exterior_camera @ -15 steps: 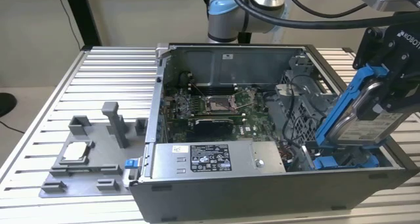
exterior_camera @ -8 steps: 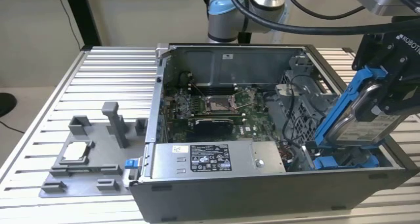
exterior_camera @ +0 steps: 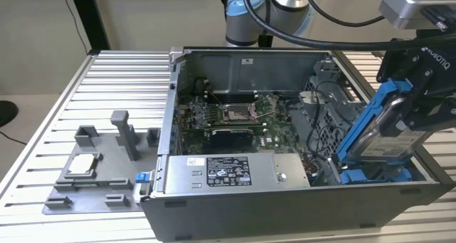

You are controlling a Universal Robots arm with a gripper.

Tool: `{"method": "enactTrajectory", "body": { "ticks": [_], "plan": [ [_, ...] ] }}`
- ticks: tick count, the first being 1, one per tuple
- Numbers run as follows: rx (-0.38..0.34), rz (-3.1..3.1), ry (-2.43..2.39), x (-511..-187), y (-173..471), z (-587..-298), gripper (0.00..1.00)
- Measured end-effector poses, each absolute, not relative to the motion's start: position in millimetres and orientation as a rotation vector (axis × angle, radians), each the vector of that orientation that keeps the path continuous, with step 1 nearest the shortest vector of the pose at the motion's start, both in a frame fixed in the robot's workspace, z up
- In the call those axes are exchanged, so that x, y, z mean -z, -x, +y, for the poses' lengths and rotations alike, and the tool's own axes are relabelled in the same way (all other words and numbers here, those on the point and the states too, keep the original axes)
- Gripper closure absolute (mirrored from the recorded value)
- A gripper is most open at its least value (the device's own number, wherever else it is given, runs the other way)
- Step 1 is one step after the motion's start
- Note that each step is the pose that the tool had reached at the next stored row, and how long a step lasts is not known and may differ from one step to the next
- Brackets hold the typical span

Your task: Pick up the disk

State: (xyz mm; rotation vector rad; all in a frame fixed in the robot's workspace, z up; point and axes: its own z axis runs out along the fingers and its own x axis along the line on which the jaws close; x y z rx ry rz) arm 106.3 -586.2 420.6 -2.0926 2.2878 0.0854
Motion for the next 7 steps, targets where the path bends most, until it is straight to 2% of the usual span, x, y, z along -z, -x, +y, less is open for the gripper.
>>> {"method": "enactTrajectory", "body": {
  "ticks": [7],
  "plan": [
    [-0.085, 2.288, 2.093, -420.3, -106.2, -586.2, 1.00]
  ]
}}
